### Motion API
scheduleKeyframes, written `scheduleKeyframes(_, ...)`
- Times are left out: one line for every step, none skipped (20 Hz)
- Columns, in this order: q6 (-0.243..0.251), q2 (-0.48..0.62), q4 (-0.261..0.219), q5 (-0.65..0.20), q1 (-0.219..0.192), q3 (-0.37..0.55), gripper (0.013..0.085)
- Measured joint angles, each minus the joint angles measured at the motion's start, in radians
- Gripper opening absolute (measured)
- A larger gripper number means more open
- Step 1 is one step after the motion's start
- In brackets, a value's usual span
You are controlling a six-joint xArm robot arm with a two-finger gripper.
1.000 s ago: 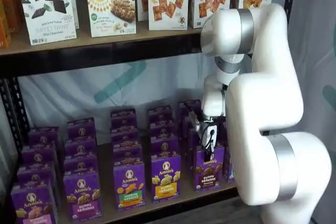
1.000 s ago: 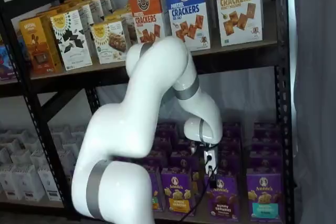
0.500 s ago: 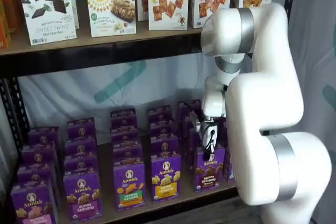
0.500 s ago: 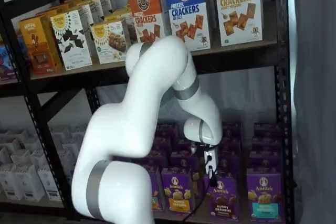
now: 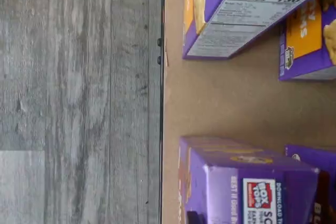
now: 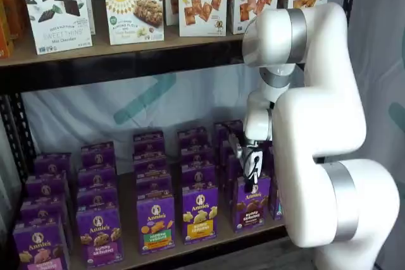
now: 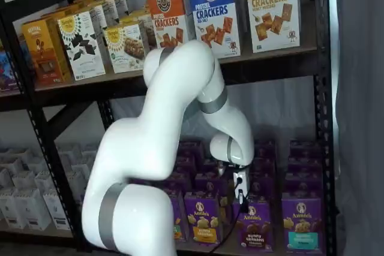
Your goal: Pick up the purple box with a brown patch in the center, on the bottom shelf, the fifth box from the left
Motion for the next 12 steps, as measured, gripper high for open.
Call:
scheduleKeyframes(0.014,0.000,-0.017,-0.002,-0.001,0.001,0.0330)
scheduleKeyframes(0.026,-0.001,-0.031,-0.004,-0.002,0.002,0.0330)
scheduleKeyframes(0.031,-0.002,-0.037,-0.006,-0.002,0.004,0.0330)
scheduleKeyframes(0.037,-0.004,-0.044,-0.007,-0.003,0.007,0.0330)
scheduleKeyframes(0.044,-0.007,-0.053,-0.008,-0.004,0.011,0.0330)
scheduleKeyframes(0.047,-0.011,-0.057,-0.011,-0.006,0.017,0.0330)
scheduleKeyframes(0.047,-0.018,-0.059,-0.014,-0.007,0.026,0.0330)
scheduleKeyframes(0.047,-0.025,-0.059,-0.017,-0.007,0.035,0.0330)
scheduleKeyframes(0.045,-0.035,-0.059,-0.018,-0.008,0.047,0.0330)
scheduleKeyframes(0.046,-0.048,-0.061,-0.018,-0.009,0.063,0.0330)
scheduleKeyframes(0.053,-0.062,-0.069,-0.021,-0.010,0.081,0.0330)
scheduleKeyframes(0.066,-0.075,-0.084,-0.024,-0.011,0.098,0.0330)
